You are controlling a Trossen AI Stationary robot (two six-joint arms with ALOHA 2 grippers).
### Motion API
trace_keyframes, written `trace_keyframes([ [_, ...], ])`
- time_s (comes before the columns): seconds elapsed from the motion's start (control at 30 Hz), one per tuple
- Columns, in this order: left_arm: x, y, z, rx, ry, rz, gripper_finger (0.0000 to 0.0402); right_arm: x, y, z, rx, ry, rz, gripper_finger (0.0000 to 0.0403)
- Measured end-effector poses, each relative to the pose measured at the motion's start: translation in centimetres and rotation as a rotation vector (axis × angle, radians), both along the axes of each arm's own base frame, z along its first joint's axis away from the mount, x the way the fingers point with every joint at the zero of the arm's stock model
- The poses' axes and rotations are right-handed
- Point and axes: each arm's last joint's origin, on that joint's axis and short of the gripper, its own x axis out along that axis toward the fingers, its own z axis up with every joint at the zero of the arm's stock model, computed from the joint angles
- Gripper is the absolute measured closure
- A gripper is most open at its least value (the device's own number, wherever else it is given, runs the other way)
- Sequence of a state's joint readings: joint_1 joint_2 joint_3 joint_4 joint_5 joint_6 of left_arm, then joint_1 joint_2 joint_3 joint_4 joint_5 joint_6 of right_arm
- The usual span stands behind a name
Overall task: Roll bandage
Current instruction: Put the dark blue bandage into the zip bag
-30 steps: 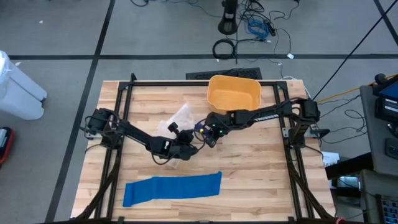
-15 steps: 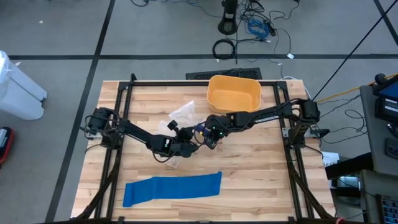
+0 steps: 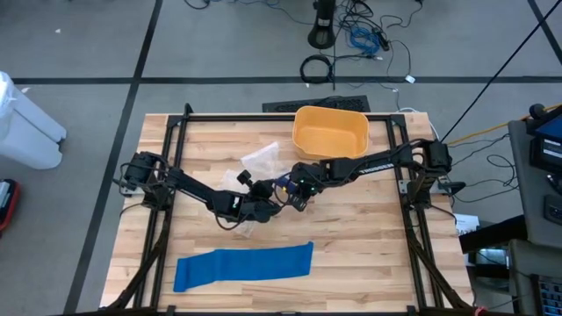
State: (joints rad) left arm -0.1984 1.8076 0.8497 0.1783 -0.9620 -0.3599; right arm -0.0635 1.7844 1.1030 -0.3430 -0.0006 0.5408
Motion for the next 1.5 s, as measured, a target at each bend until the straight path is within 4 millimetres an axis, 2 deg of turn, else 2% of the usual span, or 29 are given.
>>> trace_keyframes([
  [0.57, 0.4, -0.8, 0.4, -0.032, -0.040, -0.073, 0.0402, -0.2, -0.8, -0.1, 0.010, 0.019, -0.037, 0.0353],
  [0.8, 0.4, -1.2, 0.4, -0.058, -0.045, -0.102, 0.0402, 0.2, -0.8, 0.1, 0.020, -0.031, -0.058, 0.0353],
  [1.3, 1.5, -1.9, 1.2, -0.263, -0.183, -0.302, 0.0402, 0.5, -0.6, 0.3, 0.135, -0.067, -0.034, 0.0353],
  [1.5, 1.7, -1.9, 1.2, -0.296, -0.186, -0.342, 0.0402, 0.3, -0.5, 0.2, 0.176, -0.052, 0.030, 0.0323],
])
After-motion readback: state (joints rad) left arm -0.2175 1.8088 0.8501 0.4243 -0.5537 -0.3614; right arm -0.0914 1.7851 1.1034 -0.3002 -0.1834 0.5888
